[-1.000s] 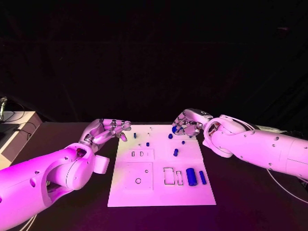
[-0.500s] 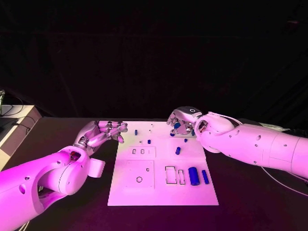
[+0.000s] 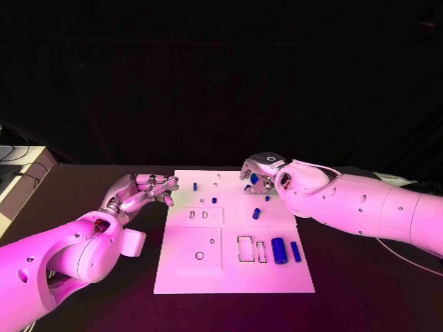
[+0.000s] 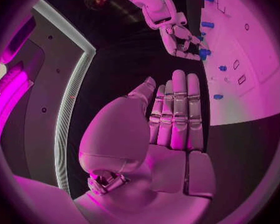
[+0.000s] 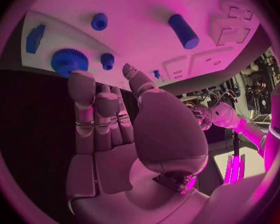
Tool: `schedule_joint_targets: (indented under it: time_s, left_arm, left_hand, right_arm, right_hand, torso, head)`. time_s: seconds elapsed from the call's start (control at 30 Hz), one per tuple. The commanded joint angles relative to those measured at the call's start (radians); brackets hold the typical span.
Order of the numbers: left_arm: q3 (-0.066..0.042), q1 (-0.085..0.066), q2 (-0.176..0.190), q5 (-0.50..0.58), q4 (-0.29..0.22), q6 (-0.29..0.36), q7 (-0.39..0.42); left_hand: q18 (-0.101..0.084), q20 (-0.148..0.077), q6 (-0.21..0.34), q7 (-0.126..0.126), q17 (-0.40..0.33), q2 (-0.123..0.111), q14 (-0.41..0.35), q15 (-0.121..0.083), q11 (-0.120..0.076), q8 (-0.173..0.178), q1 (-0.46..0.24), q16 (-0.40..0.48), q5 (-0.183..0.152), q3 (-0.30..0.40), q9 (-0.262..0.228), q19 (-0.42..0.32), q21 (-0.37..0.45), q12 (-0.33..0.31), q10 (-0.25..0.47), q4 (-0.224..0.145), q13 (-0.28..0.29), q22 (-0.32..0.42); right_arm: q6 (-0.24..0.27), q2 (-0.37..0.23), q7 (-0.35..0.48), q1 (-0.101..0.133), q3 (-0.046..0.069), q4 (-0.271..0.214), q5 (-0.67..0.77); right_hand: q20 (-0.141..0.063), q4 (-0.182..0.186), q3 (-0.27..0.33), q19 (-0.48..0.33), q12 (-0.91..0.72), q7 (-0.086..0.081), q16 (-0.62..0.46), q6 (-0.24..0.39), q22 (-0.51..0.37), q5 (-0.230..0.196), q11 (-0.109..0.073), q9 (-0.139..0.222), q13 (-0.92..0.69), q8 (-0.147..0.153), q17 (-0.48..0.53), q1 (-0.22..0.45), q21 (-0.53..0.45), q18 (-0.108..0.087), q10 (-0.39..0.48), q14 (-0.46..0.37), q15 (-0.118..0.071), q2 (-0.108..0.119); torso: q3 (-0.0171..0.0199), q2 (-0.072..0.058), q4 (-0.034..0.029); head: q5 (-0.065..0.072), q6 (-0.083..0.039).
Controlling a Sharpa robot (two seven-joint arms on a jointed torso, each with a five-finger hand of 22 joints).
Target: Assemble the parts on the task board
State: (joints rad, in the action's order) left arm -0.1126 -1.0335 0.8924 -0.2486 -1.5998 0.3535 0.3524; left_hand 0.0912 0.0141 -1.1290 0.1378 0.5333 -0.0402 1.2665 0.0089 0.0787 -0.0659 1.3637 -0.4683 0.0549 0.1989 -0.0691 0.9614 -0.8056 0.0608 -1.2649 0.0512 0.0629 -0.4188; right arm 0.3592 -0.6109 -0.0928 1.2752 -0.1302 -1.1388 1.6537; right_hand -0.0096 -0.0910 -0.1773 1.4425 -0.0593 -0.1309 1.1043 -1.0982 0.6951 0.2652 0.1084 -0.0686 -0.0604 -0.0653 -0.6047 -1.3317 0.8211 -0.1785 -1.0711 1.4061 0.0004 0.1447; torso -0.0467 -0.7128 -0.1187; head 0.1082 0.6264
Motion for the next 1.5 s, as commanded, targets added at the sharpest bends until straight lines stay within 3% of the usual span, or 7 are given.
schedule_joint_targets:
  time_s: [0.03, 0.13, 0.5, 1.0, 1.5]
  left_arm:
    - [-0.001, 0.000, 0.000, -0.001, -0.001, -0.024, 0.002]
    - [-0.001, 0.000, -0.001, -0.001, 0.002, -0.024, 0.001]
    - [-0.001, 0.000, -0.004, -0.001, 0.012, -0.026, -0.002]
    - [-0.001, 0.001, -0.002, -0.001, 0.017, -0.031, -0.008]
    - [-0.001, 0.003, -0.001, -0.001, 0.022, -0.036, -0.013]
  left_hand:
    - [0.014, 0.007, 0.008, 0.002, -0.001, -0.001, 0.002, 0.006, -0.001, 0.000, -0.010, 0.007, -0.002, -0.005, 0.001, -0.001, 0.004, 0.000, 0.007, 0.003, 0.000, 0.001]
    - [0.013, 0.007, 0.009, 0.002, -0.002, -0.001, 0.001, 0.006, 0.000, 0.000, -0.010, 0.008, -0.002, -0.005, 0.001, -0.001, 0.005, 0.000, 0.008, 0.003, 0.000, 0.002]
    - [0.013, 0.007, 0.011, 0.003, -0.004, 0.001, 0.001, 0.007, 0.000, 0.000, -0.011, 0.010, -0.002, -0.009, 0.001, 0.000, 0.007, 0.001, 0.010, 0.006, 0.000, 0.005]
    - [0.013, 0.007, 0.013, 0.004, -0.005, 0.003, 0.002, 0.007, 0.001, 0.000, -0.012, 0.010, -0.001, -0.011, 0.001, 0.001, 0.009, 0.001, 0.012, 0.008, 0.000, 0.008]
    - [0.013, 0.008, 0.015, 0.004, -0.006, 0.004, 0.001, 0.008, 0.002, 0.000, -0.013, 0.011, -0.002, -0.014, 0.001, 0.002, 0.009, 0.001, 0.014, 0.010, 0.000, 0.010]
  right_arm:
    - [-0.049, -0.003, -0.033, -0.001, 0.000, -0.002, 0.038]
    - [-0.056, -0.004, -0.035, -0.001, 0.000, 0.001, 0.037]
    - [-0.054, -0.002, -0.042, -0.003, 0.000, 0.013, 0.033]
    - [-0.079, -0.004, -0.048, -0.003, 0.001, 0.013, 0.028]
    - [-0.063, -0.007, -0.048, -0.003, 0.001, 0.009, 0.025]
  right_hand:
    - [0.001, 0.015, 0.000, 0.011, -0.001, -0.001, 0.007, 0.007, 0.011, 0.013, 0.001, 0.001, 0.001, 0.004, 0.004, -0.015, -0.015, -0.066, 0.006, 0.000, 0.004, 0.002]
    - [0.001, 0.014, -0.002, 0.013, 0.000, -0.002, 0.009, 0.005, 0.017, 0.016, 0.001, 0.001, 0.001, 0.004, 0.005, -0.015, -0.018, -0.066, 0.004, -0.001, 0.005, 0.001]
    - [-0.003, -0.011, -0.058, 0.022, 0.000, -0.009, 0.013, 0.010, 0.063, 0.124, -0.006, 0.001, 0.002, 0.004, 0.012, 0.010, -0.044, -0.065, -0.040, -0.002, -0.001, -0.013]
    - [-0.006, -0.049, -0.161, 0.028, 0.001, -0.009, 0.013, -0.015, 0.116, 0.135, -0.012, 0.000, 0.002, 0.003, 0.011, 0.062, -0.075, -0.062, -0.070, -0.002, -0.005, -0.033]
    - [-0.010, -0.055, -0.185, 0.039, 0.001, -0.008, 0.011, -0.029, 0.173, 0.140, -0.018, -0.001, 0.002, 0.003, 0.006, 0.072, -0.107, -0.057, -0.094, -0.002, -0.009, -0.038]
  torso:
    - [-0.0010, -0.006, -0.0024]
    - [-0.0022, -0.009, -0.0036]
    - [-0.0042, -0.019, -0.0114]
    - [-0.0055, -0.031, -0.0131]
    - [-0.0067, -0.037, -0.0155]
  head:
    - [0.004, 0.001]
    - [0.006, -0.001]
    - [0.011, -0.002]
    - [0.011, -0.005]
    - [0.013, -0.008]
